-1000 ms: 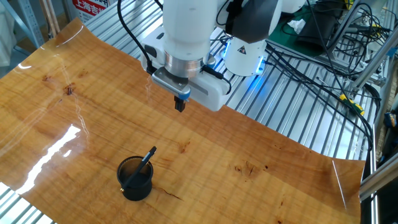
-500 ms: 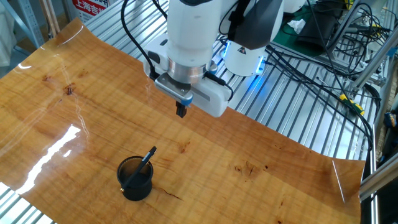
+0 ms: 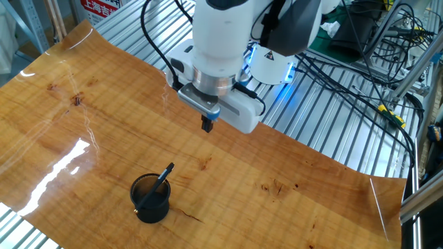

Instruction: Put the pen into the pen holder

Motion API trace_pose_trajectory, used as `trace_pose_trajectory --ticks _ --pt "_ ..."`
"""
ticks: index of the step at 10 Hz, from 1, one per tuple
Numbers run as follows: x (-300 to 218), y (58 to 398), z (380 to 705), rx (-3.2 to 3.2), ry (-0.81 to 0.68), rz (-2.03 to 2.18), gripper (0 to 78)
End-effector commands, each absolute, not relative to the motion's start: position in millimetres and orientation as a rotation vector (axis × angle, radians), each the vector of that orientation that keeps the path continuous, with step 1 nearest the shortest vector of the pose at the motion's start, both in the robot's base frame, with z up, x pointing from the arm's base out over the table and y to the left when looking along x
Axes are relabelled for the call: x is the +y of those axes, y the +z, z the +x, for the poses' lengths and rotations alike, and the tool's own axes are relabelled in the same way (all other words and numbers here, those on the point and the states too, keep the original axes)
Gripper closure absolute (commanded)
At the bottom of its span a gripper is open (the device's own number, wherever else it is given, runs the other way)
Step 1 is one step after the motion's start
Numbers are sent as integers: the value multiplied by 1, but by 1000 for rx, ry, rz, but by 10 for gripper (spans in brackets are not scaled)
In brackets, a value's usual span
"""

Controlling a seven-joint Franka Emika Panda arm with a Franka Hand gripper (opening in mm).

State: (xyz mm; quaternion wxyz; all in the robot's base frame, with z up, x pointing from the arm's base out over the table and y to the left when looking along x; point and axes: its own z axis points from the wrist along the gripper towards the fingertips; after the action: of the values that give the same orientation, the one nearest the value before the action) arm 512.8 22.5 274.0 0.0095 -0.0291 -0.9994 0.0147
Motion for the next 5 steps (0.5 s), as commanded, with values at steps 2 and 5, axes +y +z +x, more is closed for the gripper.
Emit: trace_pose_trajectory --ticks 2,5 --pt "37 269 511 -3122 47 -86 776" --pt "37 269 511 -3099 35 -55 776"
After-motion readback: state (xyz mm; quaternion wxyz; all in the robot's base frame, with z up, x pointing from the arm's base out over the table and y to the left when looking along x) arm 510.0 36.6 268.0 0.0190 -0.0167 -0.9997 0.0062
